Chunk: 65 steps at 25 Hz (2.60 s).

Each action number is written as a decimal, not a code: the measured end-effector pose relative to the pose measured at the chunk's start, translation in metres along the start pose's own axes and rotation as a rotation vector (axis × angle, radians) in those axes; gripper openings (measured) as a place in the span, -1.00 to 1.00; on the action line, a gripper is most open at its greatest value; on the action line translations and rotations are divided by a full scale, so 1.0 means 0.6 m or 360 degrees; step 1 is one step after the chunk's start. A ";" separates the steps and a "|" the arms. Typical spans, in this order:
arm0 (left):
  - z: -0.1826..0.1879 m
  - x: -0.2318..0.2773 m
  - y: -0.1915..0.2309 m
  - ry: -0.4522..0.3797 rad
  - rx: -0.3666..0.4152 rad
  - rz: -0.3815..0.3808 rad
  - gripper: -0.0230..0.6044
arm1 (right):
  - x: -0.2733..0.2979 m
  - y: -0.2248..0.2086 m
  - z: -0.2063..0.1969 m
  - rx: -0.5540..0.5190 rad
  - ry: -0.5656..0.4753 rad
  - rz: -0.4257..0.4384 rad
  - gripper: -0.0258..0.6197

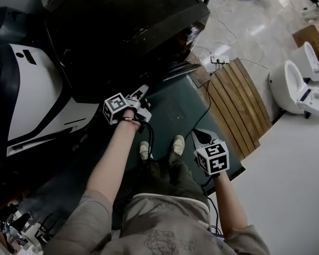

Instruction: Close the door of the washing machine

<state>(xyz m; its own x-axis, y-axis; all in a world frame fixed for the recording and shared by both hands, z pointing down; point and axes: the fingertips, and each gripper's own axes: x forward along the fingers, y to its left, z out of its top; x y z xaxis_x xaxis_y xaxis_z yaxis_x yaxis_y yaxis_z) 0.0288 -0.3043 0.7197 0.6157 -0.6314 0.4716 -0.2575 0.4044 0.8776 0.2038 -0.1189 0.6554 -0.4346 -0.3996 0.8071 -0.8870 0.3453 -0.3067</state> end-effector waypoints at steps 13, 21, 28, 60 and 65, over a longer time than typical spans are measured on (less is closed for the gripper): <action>0.024 0.008 -0.012 -0.0111 0.0087 -0.0016 -0.55 | -0.006 0.005 -0.010 0.0028 -0.0007 -0.0046 -0.83; -0.016 -0.044 -0.037 0.0080 0.0380 0.0052 -0.59 | -0.036 0.040 0.027 0.0000 -0.0072 -0.0052 -0.83; -0.035 -0.132 -0.108 0.0061 0.0617 0.0013 -0.62 | -0.096 0.080 0.083 -0.0102 -0.0184 -0.0096 -0.83; -0.090 -0.525 -0.460 -0.0074 0.2068 -0.0267 -0.87 | -0.457 0.330 0.363 -0.0462 -0.1029 -0.0002 -0.83; -0.097 -0.577 -0.508 -0.0186 0.2260 -0.0273 -0.90 | -0.500 0.365 0.384 -0.0625 -0.1116 -0.0002 -0.83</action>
<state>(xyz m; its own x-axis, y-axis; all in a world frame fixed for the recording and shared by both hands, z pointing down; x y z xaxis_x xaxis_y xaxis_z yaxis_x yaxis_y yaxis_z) -0.0625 -0.1705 0.2838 0.6690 -0.6816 0.2964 -0.7428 -0.6281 0.2320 0.1041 -0.1193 0.2299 -0.5465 -0.7953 0.2624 -0.8243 0.5662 -0.0008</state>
